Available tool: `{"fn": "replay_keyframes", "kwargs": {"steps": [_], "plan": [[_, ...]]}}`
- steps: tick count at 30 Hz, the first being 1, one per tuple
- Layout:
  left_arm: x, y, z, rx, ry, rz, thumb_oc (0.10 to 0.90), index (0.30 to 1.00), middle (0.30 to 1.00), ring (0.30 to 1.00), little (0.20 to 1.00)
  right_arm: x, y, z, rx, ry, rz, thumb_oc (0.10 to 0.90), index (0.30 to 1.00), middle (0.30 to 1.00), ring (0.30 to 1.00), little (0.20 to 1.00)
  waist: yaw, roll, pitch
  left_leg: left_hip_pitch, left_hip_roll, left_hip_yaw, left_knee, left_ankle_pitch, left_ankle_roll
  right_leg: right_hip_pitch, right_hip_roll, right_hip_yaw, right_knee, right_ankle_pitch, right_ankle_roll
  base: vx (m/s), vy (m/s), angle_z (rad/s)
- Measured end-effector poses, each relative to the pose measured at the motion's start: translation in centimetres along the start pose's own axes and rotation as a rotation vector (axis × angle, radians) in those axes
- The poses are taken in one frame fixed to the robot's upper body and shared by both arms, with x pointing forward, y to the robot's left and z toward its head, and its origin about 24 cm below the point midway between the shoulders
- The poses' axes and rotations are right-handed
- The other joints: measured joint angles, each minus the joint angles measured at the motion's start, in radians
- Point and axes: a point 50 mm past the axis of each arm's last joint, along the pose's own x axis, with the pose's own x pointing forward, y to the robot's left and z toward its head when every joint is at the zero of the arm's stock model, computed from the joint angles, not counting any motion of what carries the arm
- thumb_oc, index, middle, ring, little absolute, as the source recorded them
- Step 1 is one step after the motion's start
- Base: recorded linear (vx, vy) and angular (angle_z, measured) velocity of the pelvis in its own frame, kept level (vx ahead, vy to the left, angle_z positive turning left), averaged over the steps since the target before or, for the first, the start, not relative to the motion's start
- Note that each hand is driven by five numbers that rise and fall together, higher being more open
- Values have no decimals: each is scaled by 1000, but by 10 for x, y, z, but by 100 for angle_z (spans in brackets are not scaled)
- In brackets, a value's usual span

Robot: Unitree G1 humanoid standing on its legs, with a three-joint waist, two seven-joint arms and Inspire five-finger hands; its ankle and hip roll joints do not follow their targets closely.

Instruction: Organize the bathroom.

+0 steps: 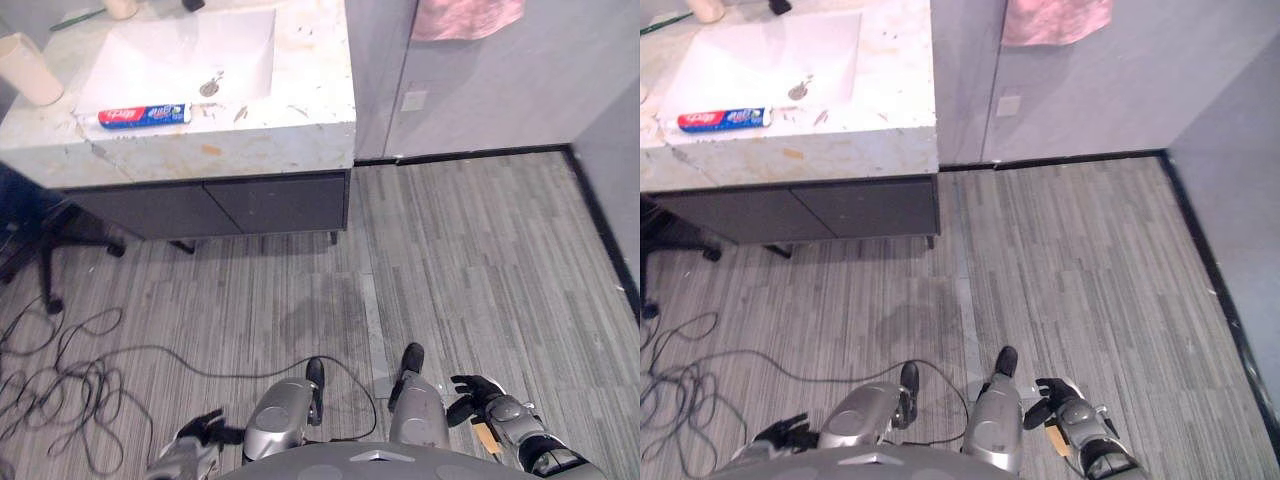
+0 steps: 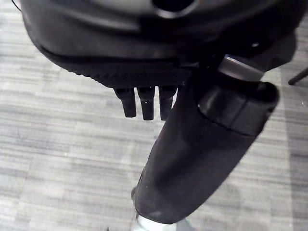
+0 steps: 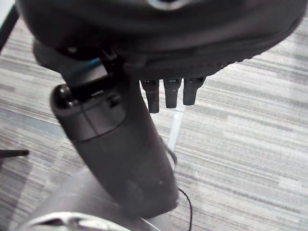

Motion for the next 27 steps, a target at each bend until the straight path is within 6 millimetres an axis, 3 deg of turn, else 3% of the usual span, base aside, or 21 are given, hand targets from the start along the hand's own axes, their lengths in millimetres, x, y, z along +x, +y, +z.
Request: {"fn": "replay_keyframes", "kwargs": {"steps": [1,2,3,4,5,6,7,8,9,11,13,14,15,17,18,19,20,22,25,26,27], "plan": [[0,0,0,0,0,0,800,900,900,900,900,0,0,0,0,0,0,800,900,900,900,900,0,0,0,0,0,0,0,0,0,0,0,0,0,0,0,5,-112,39],[-1,16,9,32,-23,40,800,900,900,900,900,-1,8,-1,-12,-22,25,800,900,900,900,900,-29,0,-5,-30,-7,-57,-12,18,-23,3,147,100,16,-108,-49,12,-38,50],[-1,16,9,32,-23,40,800,900,900,900,900,-1,8,-1,-12,-22,25,800,900,900,900,900,-29,0,-5,-30,-7,-57,-12,18,-23,3,147,100,16,-108,-49,6,-41,159],[0,12,59,72,-164,33,800,900,900,900,900,0,15,-25,4,97,54,800,900,900,900,900,-34,-38,-15,-57,-72,-97,-44,54,-45,24,218,120,-80,-176,-148,-6,-2,109],[0,12,59,72,-164,33,800,900,900,900,900,0,15,-25,4,97,54,800,900,900,900,900,-34,-38,-15,-57,-72,-97,-44,54,-45,24,218,120,-80,-176,-148,11,15,128],[0,2,75,79,-212,2,800,900,900,900,900,-1,14,-39,10,166,53,800,900,900,900,900,-11,-30,-14,-54,-109,-95,-54,58,-39,59,223,119,-127,-196,-179,52,66,19],[0,-6,78,83,-219,-16,800,900,900,900,900,-1,9,-38,26,162,29,800,900,900,900,900,-8,-6,-10,-51,-128,-94,-48,56,-40,95,223,126,-162,-189,-187,129,208,25],[1,-11,77,94,-210,-31,800,900,900,900,900,0,7,-30,49,129,13,800,900,900,900,900,-24,18,-1,-72,-133,-92,32,16,-92,116,190,109,-193,-144,-209,119,202,19],[2,-12,78,92,-203,-29,800,900,900,900,900,1,12,-25,58,108,17,800,900,900,900,900,-43,18,0,-107,-106,-62,150,-44,-64,133,168,76,-193,-142,-207,127,252,34],[4,-10,73,95,-173,-25,800,900,900,900,900,1,26,-24,75,92,47,800,900,900,900,900,-55,0,-13,-94,40,-53,227,-74,-100,163,147,31,-197,-155,-214,94,252,37],[4,-15,73,107,-169,-49,800,900,900,900,900,1,29,-25,102,87,49,800,900,900,900,900,-77,-7,-33,-83,198,-80,166,-46,-149,166,126,11,-193,-170,-187,70,251,45],[4,-19,76,124,-174,-62,800,900,900,900,900,1,26,-23,120,74,29,800,900,900,900,900,-80,2,-44,-80,262,-96,106,-13,-165,144,111,12,-162,-190,-185,46,226,49],[4,-24,80,126,-184,-75,800,900,900,900,900,1,22,-22,121,66,12,800,900,900,900,900,-83,-3,-39,-80,297,-116,81,13,-159,126,91,16,-130,-202,-185,25,265,39],[3,-35,87,124,-205,-93,800,900,900,900,900,3,10,-14,107,52,-27,800,900,900,900,900,-84,-25,-26,-69,275,-121,60,15,-170,79,25,56,-59,-210,-112,13,249,-10],[3,-38,84,150,-193,-107,800,900,900,900,900,3,-7,-6,94,21,-70,800,900,900,900,900,-75,-2,-26,-35,247,-56,-28,27,-156,39,2,83,-41,-199,-71,52,224,-47],[4,-37,83,155,-186,-106,800,900,900,900,900,2,-18,-1,87,-9,-93,800,900,900,900,900,-86,23,-12,-21,229,-56,-58,63,-173,30,-3,92,-29,-194,-52,57,166,-42],[3,-32,92,155,-204,-84,800,900,900,900,900,3,-18,8,94,-43,-96,800,900,900,900,900,-89,-8,16,-14,191,-41,-45,73,-214,28,-44,117,-19,-190,-31,73,112,-4],[3,-23,95,139,-217,-65,800,900,900,900,900,2,-13,6,95,-45,-80,800,900,900,900,900,-95,-26,21,-16,128,-26,-23,51,-172,56,-101,133,-83,-163,5,72,42,2],[1,3,88,109,-213,2,800,900,900,900,900,1,6,0,103,-41,-29,800,900,900,900,900,-94,-10,26,-13,111,-13,-17,40,-139,123,-106,137,-205,-144,26,64,15,-7],[1,3,88,109,-213,2,800,900,900,900,900,1,6,0,103,-41,-29,800,900,900,900,900,-94,-10,26,-13,111,-13,-17,40,-139,123,-106,137,-205,-144,26,68,29,7],[1,13,81,104,-195,30,800,900,900,900,900,0,8,-11,118,1,-27,800,900,900,900,900,-90,-13,24,-7,98,-14,-15,38,-136,153,-108,144,-243,-91,40,68,31,9]]}}
